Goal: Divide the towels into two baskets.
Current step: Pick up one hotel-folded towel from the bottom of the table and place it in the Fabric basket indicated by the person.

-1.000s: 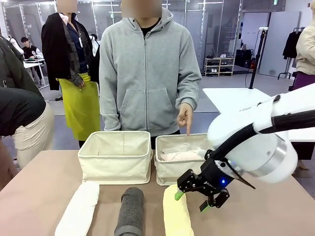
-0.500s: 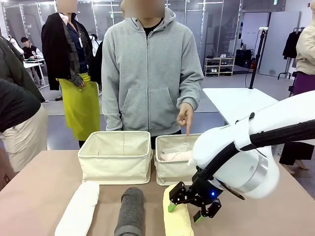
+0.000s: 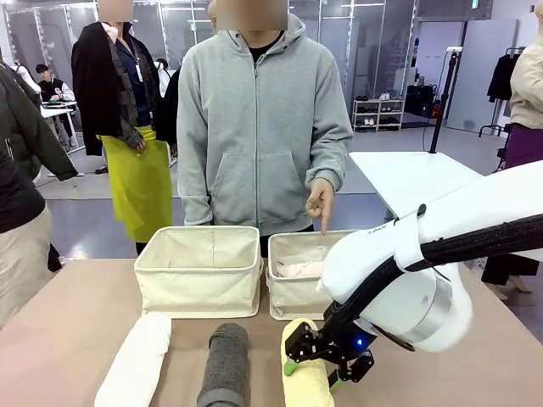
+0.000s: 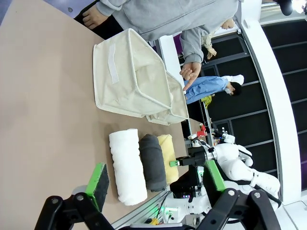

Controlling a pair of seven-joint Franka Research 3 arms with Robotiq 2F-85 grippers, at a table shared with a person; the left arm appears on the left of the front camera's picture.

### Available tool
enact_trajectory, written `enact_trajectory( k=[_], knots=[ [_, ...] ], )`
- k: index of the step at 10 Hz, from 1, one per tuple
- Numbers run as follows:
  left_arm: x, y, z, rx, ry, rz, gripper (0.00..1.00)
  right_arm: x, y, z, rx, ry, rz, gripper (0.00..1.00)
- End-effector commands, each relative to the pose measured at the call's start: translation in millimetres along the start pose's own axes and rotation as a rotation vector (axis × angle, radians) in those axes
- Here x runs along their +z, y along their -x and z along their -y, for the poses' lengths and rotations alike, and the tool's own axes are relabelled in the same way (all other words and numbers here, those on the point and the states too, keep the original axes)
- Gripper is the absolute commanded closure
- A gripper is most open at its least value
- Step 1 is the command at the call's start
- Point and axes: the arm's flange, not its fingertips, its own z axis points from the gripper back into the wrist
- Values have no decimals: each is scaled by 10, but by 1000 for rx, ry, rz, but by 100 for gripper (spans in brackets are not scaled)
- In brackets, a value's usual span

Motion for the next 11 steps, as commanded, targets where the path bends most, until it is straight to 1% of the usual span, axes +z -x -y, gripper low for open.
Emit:
enact_trajectory(
  k=[1, 2, 3, 4, 5, 6, 7, 9, 11],
  knots=[
    [29, -4, 26, -6, 16, 7, 0, -75, 121, 30, -22, 2, 20, 28],
    [29, -4, 26, -6, 16, 7, 0, -91, 114, 28, -23, -1, 16, 40],
    [29, -4, 26, -6, 16, 7, 0, -105, 98, 27, -25, 0, 12, 48],
    [29, -4, 26, -6, 16, 7, 0, -116, 92, 21, -23, -2, 10, 60],
    [29, -4, 26, -6, 16, 7, 0, -126, 85, 23, -25, -3, 9, 68],
    [29, -4, 26, -6, 16, 7, 0, -121, 83, 30, -26, -6, 8, 80],
    [29, -4, 26, -6, 16, 7, 0, -69, 94, 36, -32, -11, 0, 87],
    [29, -4, 26, -6, 16, 7, 0, 276, 164, 12, 19, -23, 8, 87],
    [29, -4, 26, -6, 16, 7, 0, 802, 270, -119, 166, 41, 0, 87]
  ],
)
